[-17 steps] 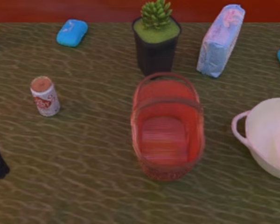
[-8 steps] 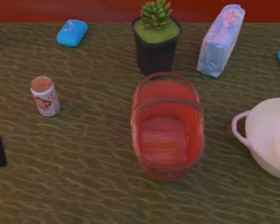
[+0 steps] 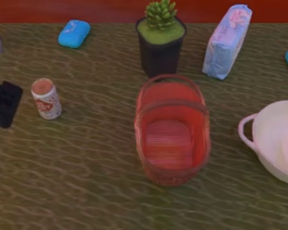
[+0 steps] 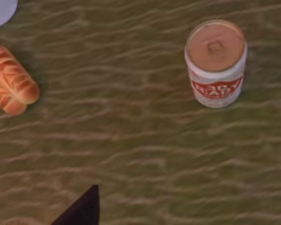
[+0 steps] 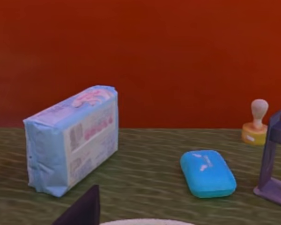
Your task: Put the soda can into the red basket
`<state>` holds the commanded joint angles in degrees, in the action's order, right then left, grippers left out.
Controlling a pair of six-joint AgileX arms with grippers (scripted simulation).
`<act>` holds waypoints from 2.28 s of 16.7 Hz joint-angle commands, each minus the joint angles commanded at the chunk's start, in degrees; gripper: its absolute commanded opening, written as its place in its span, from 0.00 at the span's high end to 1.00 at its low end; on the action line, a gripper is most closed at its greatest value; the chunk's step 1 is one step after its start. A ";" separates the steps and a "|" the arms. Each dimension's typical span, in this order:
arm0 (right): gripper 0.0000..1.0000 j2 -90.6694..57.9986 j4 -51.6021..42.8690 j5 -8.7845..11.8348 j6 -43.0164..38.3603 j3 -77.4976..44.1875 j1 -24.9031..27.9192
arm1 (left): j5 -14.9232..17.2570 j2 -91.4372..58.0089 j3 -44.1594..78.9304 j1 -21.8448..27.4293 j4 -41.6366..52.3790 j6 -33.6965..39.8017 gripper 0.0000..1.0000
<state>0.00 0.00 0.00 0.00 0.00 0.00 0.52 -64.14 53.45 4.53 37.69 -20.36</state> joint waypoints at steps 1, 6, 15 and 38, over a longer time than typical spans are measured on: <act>0.00 0.00 0.00 0.00 0.00 0.00 0.00 | -0.06 -6.65 5.31 0.34 3.74 -1.98 0.00; 0.00 0.00 0.00 0.00 0.00 0.00 0.00 | -0.36 -37.48 30.84 1.76 20.25 -10.95 0.00; 0.00 0.00 0.00 0.00 0.00 0.00 0.00 | -0.32 -66.17 58.03 3.03 33.31 -19.18 0.00; 0.00 0.00 0.00 0.00 0.00 0.00 0.00 | -0.29 -68.72 50.66 2.99 23.51 -19.35 0.45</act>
<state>0.00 0.00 0.00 0.00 0.00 0.00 0.23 -132.86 104.11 7.52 61.19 -39.71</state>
